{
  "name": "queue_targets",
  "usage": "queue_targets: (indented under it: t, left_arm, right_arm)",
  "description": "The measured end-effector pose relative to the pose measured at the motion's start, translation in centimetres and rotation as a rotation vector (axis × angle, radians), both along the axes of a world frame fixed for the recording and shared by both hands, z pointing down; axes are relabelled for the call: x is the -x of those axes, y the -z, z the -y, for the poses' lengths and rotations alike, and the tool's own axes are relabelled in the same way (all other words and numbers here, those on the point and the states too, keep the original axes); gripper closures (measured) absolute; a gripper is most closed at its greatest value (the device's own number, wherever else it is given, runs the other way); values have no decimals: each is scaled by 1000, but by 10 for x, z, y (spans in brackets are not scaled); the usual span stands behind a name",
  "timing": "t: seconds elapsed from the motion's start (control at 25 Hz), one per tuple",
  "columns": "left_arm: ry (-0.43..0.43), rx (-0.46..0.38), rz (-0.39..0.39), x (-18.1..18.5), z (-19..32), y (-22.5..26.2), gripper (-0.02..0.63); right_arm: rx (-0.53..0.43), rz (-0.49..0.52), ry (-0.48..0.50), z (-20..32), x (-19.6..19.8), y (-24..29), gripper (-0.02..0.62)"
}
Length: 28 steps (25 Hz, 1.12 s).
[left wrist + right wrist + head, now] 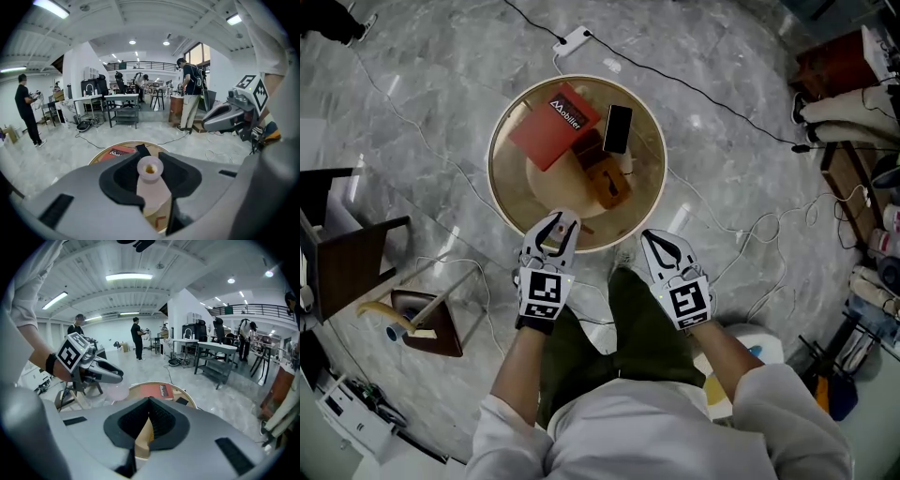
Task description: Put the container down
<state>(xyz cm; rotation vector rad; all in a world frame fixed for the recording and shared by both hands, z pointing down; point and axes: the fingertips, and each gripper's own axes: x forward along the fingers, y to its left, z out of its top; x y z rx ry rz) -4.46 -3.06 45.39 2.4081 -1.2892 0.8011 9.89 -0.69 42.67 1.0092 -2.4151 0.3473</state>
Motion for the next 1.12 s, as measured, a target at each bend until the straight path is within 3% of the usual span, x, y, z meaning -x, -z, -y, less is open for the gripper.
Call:
queue_targets:
  t: [0.48,0.88,1.12]
  left_arm:
    - [-68,19,-14,-10,61,-117,480]
    - [-68,37,3,-4,75,-176,480]
    - [-64,47,6,-9,74,-206,480]
  right_arm:
    - [23,1,-129,52,11,-86,572]
    - [134,-2,-113,65,35,-136,572]
    - [152,-7,-92,61,32,-159,572]
